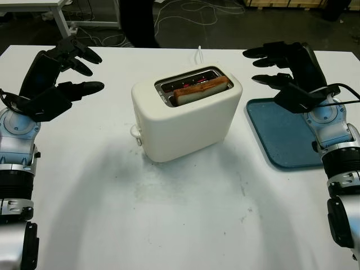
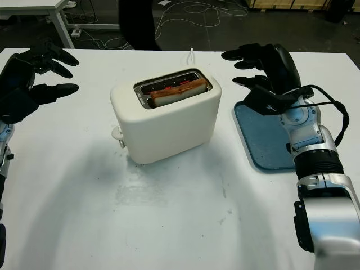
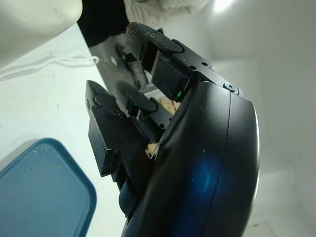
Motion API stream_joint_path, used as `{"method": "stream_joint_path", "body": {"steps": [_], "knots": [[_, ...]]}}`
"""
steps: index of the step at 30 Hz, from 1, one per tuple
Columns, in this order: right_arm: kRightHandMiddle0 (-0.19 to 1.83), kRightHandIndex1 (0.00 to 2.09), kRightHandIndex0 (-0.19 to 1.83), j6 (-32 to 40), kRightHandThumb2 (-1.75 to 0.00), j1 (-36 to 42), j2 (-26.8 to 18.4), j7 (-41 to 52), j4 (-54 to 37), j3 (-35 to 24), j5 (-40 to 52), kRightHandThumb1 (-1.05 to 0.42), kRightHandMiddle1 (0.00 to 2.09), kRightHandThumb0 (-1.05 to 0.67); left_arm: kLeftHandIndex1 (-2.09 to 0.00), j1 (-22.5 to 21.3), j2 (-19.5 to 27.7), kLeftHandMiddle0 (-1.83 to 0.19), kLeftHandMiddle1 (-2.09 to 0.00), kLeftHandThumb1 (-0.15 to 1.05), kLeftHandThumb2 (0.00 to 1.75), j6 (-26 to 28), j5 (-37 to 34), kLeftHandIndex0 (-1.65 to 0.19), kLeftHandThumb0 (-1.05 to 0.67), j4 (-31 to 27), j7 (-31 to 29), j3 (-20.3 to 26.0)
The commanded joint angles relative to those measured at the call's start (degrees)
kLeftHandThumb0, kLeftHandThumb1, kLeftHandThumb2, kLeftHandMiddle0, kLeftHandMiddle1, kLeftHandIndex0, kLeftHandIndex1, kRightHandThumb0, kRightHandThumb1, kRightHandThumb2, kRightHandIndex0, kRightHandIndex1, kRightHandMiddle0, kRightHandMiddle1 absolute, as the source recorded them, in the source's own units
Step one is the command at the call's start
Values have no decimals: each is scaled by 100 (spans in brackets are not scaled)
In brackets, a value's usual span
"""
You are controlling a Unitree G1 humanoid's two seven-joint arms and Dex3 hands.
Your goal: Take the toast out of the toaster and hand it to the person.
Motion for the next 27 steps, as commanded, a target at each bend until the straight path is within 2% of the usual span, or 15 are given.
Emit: {"method": "stream_joint_path", "body": {"steps": [1,27], "knots": [[93,5,102,120,0,27,0,-77,-93,-38,-5,-79,0,12,-122,51,22,-38,-133,91,2,67,-44,-33,-95,-85,-28,22],[91,2,102,121,0,127,-15,-111,-191,-82,61,-80,1,10,-125,-8,-31,-37,-135,91,1,-57,-55,-30,-94,76,-42,-17]]}}
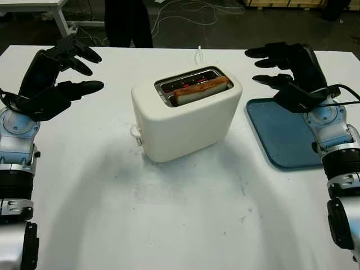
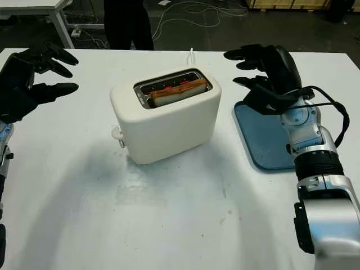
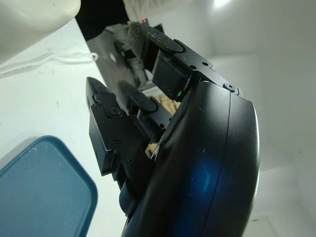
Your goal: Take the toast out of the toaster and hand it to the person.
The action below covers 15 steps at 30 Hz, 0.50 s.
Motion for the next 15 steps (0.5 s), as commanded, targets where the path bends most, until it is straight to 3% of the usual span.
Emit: {"method": "stream_joint_path", "body": {"steps": [1,9,15], "knots": [[91,2,102,-34,0,53,-15,-30,-61,-80,74,-80,1,10,-125,-10,-26,-37,-135,92,1,-72,-42,-30,-95,48,-39,-19],[95,4,106,-95,0,15,-11,-35,26,-53,42,-80,2,6,-126,16,-31,-36,-136,90,0,19,-58,-30,-93,-30,-31,-2],[98,4,108,1,-1,11,-7,-60,32,-25,-14,-82,3,-8,-123,21,-11,-37,-133,91,0,-34,-54,-31,-93,41,-43,-1]]}}
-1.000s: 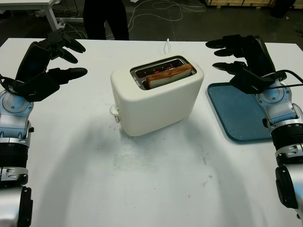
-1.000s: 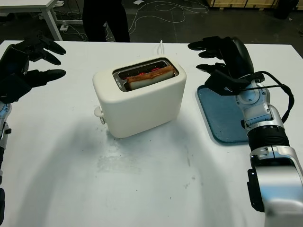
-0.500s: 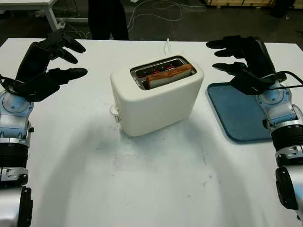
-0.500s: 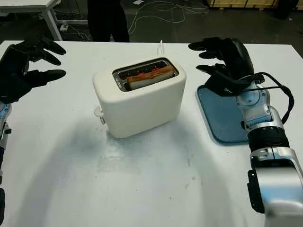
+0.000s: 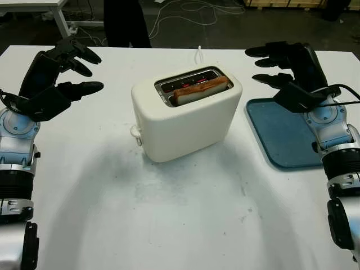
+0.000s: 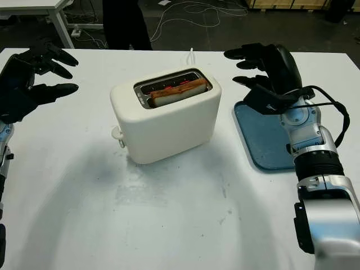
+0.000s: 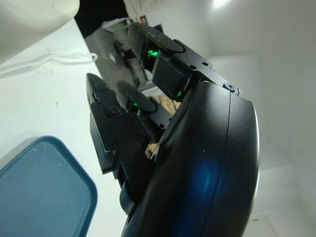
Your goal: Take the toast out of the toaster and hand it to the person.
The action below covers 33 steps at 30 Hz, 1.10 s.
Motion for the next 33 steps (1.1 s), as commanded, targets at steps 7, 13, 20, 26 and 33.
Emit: {"method": "stream_joint_path", "body": {"steps": [7,13,20,26,33], "knots": [[107,14,127,109,-15,-7,-53,-9,98,-12,-31,-92,5,-33,-121,-4,-3,-37,-132,91,0,-183,-17,-31,-94,124,-30,-18],[110,16,124,13,-19,-43,-85,-12,225,12,-46,-92,5,-38,-121,5,-24,-37,-132,92,1,-120,-67,-32,-95,112,-41,5],[110,17,123,31,-16,-52,-66,-82,267,39,-100,-92,3,-39,-121,22,-22,-37,-131,91,0,-60,-75,-32,-94,68,-55,1],[108,18,122,11,-11,-47,-56,-125,221,27,-162,-92,2,-36,-121,29,-20,-37,-132,92,0,-142,-43,-31,-94,108,-14,5],[107,14,117,-69,0,-46,-19,-62,219,-4,-63,-88,0,-18,-123,40,-13,-36,-133,92,1,-114,-48,-30,-94,90,-30,3]]}}
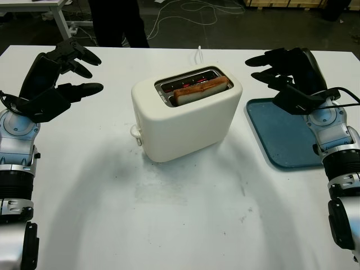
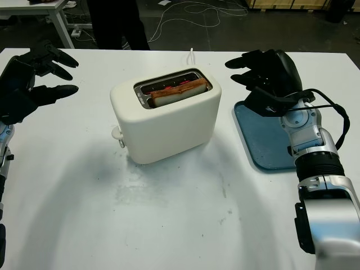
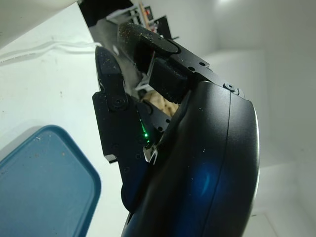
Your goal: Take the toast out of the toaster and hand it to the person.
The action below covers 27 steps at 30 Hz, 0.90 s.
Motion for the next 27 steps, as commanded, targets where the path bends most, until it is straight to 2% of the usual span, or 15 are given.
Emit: {"method": "stream_joint_path", "body": {"steps": [1,18,27], "knots": [[107,14,117,-97,0,-46,4,-13,-17,-25,61,-87,0,-16,-123,39,-10,-36,-133,92,1,-48,-32,-30,-94,-6,-15,-1],[106,9,117,-204,0,19,-22,-84,-90,-1,-2,-82,0,-3,-122,53,-19,-37,-131,92,1,-82,-68,-31,-94,38,-25,17],[104,7,118,-63,0,41,3,-94,-175,-15,14,-83,0,-7,-121,37,-57,-36,-132,92,1,-93,-110,-31,-94,71,-28,25]]}}
